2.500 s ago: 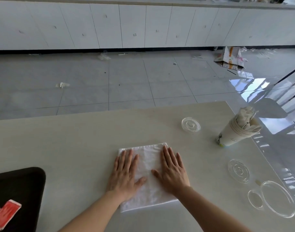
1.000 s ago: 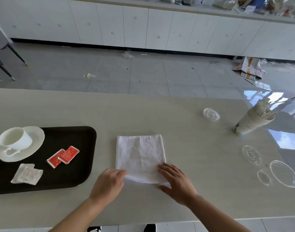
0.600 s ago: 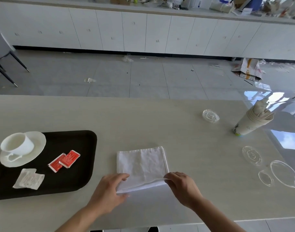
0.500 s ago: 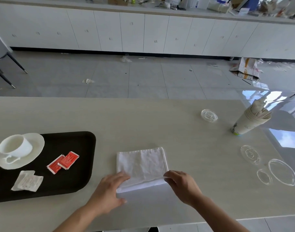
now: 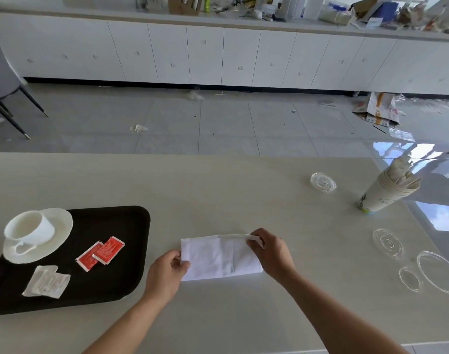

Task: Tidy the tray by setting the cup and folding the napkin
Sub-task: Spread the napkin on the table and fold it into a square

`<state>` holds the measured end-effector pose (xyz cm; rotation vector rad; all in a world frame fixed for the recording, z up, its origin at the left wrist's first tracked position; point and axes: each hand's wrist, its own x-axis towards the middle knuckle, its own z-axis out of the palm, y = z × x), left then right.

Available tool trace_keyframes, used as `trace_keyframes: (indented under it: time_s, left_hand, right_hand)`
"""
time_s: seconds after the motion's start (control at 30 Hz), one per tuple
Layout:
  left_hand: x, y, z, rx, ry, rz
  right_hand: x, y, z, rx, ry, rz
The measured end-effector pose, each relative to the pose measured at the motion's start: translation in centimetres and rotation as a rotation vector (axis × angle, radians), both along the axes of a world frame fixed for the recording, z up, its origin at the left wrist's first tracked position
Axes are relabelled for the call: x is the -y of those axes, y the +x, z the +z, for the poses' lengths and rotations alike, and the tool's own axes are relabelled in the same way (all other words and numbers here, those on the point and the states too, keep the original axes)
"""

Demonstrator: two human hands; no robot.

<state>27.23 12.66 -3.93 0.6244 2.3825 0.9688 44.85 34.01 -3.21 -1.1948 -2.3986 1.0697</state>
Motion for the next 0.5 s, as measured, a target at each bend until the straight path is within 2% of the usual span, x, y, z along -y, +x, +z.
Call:
trace_keyframes:
  time_s: [0.2, 0.5]
  left_hand:
    - [-0.8, -0.2, -0.7, -0.007, -0.002, 0.088]
    - [-1.3, -0.5, -1.4, -0.026, -0.064, 0.136]
  right_hand:
    - [-1.4, -2.2, -1.5, 0.112, -0.061, -0.086]
    - [-1.7, -2.8, -3.3, 0.113, -0.020, -0.138]
